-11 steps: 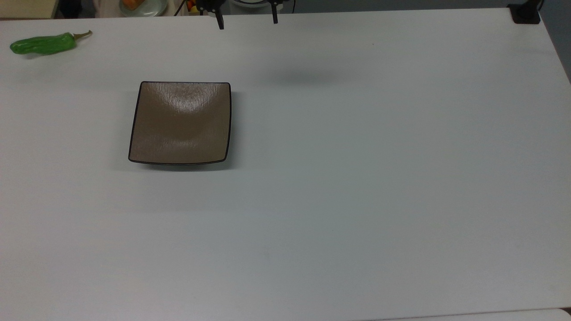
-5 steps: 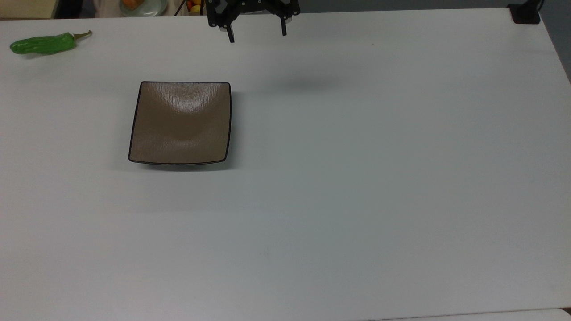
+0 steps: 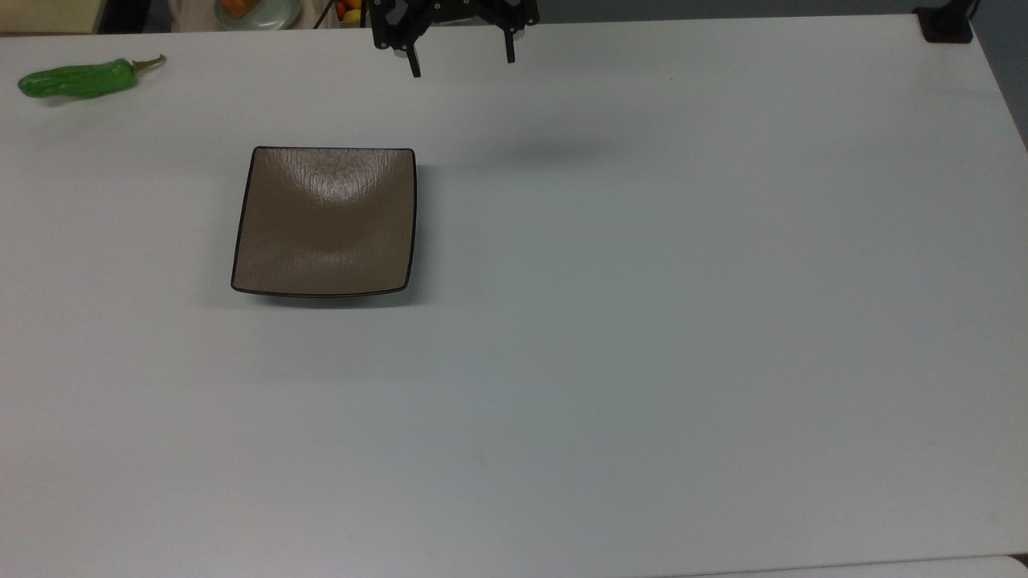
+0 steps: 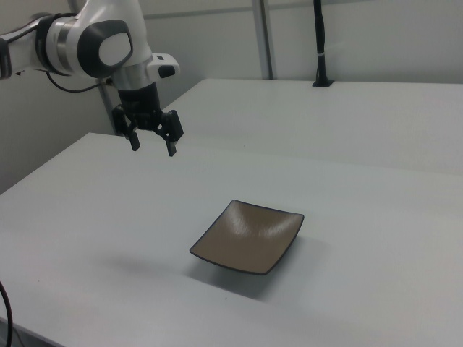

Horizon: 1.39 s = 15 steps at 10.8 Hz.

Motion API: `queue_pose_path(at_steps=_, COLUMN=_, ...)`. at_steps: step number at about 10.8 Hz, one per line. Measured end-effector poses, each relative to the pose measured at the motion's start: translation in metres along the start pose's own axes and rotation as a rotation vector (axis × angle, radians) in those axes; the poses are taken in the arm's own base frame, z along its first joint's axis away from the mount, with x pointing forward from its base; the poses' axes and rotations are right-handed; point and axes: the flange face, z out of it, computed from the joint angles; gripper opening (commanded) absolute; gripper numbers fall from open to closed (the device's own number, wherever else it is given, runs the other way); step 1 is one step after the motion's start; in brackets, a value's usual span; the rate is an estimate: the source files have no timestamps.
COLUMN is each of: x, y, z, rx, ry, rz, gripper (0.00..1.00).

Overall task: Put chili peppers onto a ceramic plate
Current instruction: 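Move the open gripper toward the green chili pepper beside the plate, then lower the gripper onto the green chili pepper and close on it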

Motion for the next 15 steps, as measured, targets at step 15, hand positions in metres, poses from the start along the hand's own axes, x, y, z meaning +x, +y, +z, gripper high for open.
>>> queue_pose_path(at_steps=15, x=-0.147, y=0.366, z=0.012, rx=-0.086, ry=-0.071, rz=0.49, gripper=1.0)
